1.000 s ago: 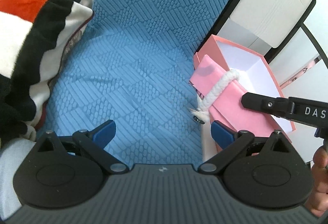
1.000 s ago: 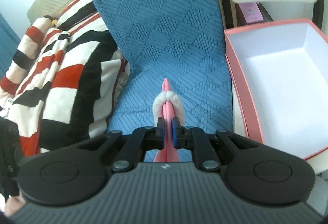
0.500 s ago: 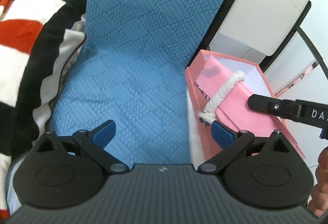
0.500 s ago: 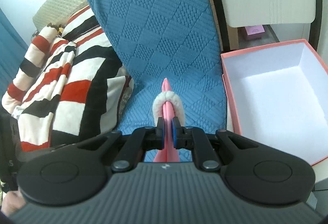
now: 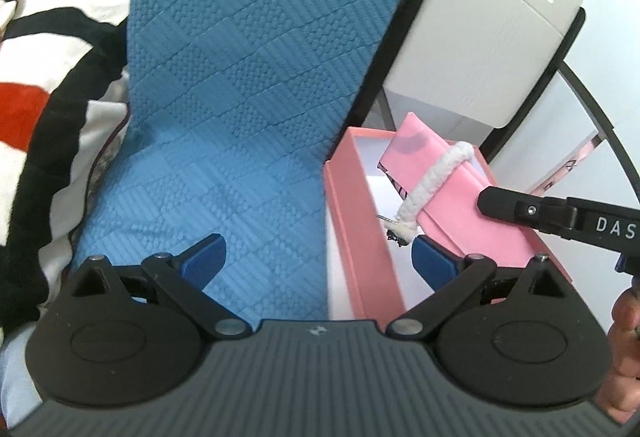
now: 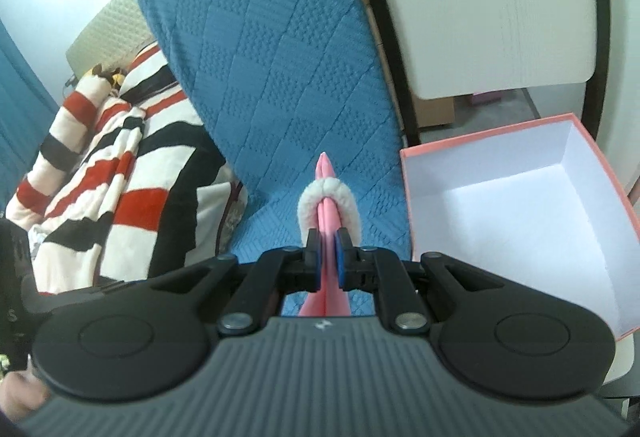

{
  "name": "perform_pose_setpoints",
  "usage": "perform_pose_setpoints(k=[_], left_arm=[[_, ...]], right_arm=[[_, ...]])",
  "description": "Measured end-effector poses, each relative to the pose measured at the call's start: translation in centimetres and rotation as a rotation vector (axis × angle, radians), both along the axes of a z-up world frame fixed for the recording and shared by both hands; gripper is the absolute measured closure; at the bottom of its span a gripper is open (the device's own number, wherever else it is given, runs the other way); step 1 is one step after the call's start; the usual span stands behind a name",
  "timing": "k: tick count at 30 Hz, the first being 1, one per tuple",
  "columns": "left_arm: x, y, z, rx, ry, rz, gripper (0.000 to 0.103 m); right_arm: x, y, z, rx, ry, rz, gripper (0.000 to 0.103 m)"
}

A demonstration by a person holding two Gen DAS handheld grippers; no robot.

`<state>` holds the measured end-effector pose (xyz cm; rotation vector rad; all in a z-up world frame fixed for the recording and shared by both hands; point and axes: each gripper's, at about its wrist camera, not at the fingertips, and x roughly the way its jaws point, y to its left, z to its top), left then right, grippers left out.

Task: Organize objects
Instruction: 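Carry the banded pink bag with the right gripper into the pink box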

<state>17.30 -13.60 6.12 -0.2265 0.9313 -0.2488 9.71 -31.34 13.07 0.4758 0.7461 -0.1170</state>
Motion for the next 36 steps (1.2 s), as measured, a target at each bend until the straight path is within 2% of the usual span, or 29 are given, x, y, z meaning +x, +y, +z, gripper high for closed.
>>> perform_pose_setpoints(k=[9, 17, 24, 28, 32, 36], left_arm=[[0.3, -3.2, 0.7, 0.008, -0.043, -0.018, 0.002], [1.1, -6.7, 0.5, 0.019, -0.044, -0.067, 0.002], [2.5, -9.4, -0.9, 0.008, -0.029, -0.083, 0.002], [3.3, -11.0, -1.9, 0.031, -0.028, -0.109, 0.002], [4.4, -12.5, -3.7, 0.066, -0.009, -0.122, 0.002], [5.5, -13.7, -5.7, 0.066, 0.028, -0.141, 0.002]], right_arm=[[-2.2, -3.2, -0.5, 0.005, -0.017, -0.050, 0.092], [-3.8, -6.6, -1.8, 0.025, -0.013, -0.107, 0.092], [-4.6, -8.9, -2.8, 0.013, -0.009, -0.137, 0.092], [-4.8, -10.0, -3.9, 0.008, 0.001, -0.153, 0.092], [-5.1, -11.2, -5.4, -0.005, 0.022, -0.162, 0.092], [-5.1, -12.8, -7.5, 0.029, 0.046, -0.184, 0.092]])
